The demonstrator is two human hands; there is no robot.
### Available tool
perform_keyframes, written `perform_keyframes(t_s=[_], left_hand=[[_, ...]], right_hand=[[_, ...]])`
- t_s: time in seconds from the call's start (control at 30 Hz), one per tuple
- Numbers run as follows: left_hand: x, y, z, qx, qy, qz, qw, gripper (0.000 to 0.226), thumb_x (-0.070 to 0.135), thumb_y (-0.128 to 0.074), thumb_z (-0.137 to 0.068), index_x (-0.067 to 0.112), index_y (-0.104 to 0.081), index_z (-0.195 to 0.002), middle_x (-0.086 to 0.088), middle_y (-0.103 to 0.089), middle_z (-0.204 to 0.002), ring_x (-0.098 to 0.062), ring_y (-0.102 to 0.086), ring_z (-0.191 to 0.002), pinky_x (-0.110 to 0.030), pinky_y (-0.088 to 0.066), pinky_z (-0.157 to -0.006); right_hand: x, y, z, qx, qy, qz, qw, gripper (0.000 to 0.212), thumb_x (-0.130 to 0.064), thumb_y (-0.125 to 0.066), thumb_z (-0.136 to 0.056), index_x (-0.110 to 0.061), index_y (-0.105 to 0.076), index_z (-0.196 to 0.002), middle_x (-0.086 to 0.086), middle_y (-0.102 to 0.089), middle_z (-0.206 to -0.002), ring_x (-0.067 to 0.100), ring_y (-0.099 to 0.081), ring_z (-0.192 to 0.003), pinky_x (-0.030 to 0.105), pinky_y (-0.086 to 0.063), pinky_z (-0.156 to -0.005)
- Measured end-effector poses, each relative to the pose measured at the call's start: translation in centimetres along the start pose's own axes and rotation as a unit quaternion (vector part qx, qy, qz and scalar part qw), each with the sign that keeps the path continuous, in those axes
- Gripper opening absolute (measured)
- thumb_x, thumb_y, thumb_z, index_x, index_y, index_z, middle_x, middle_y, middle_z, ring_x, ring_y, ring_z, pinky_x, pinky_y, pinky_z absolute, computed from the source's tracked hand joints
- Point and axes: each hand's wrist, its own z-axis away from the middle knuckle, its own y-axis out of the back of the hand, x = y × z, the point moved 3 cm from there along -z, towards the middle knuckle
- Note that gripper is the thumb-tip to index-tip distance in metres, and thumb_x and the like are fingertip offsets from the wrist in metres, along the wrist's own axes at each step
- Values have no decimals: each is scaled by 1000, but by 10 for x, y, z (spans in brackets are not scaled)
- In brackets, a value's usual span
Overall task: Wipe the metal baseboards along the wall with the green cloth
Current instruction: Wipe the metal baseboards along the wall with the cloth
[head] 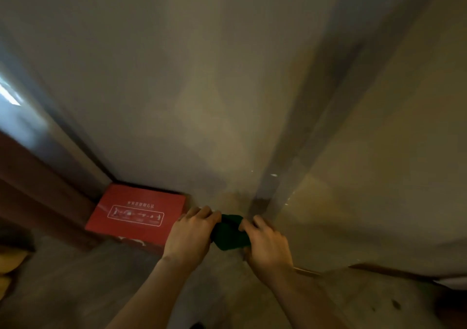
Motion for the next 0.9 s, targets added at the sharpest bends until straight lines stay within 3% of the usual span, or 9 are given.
perform_keyframes(t_s=[0.13, 0.37, 0.53, 0.67, 0.9], left_hand=[[-30, -34, -8, -18, 1, 4, 1000, 35, 19, -64, -90, 30, -56, -122, 7, -59, -123, -21, -53, -116, -34, -47, -84], [-64, -109, -13, -49, 14, 26, 998, 40, 13, -72, -80, 25, -63, -116, 5, -65, -113, -25, -58, -107, -36, -48, -72], [-82, -186, -12, -67, 26, 39, 997, 41, 12, -71, -85, 27, -60, -122, 6, -63, -116, -22, -56, -110, -35, -51, -85], [-98, -257, -13, -73, 29, 57, 995, 41, 13, -71, -88, 25, -60, -126, 3, -62, -118, -23, -57, -110, -33, -50, -82], [-137, -399, -13, -63, 52, 73, 994, 41, 23, -58, -98, 33, -46, -135, 10, -50, -132, -15, -44, -118, -28, -45, -91]], right_hand=[[-4, -43, -14, -3, -18, -7, 1000, 33, -20, -69, -76, -28, -57, -105, -3, -55, -100, 25, -57, -92, 34, -45, -59], [14, -124, -30, -48, -46, -1, 998, 36, -26, -63, -81, -31, -50, -115, -4, -50, -114, 24, -53, -105, 40, -51, -72], [41, -200, -33, -75, -43, -8, 996, 42, -23, -67, -78, -31, -53, -117, -4, -53, -116, 21, -51, -110, 37, -50, -78], [66, -269, -37, -86, -36, 2, 996, 41, -22, -67, -76, -30, -55, -114, -3, -55, -109, 22, -53, -105, 37, -49, -72], [111, -399, -52, -91, -14, 1, 996, 47, -20, -71, -78, -27, -54, -121, -1, -56, -115, 24, -54, -106, 37, -53, -79]])
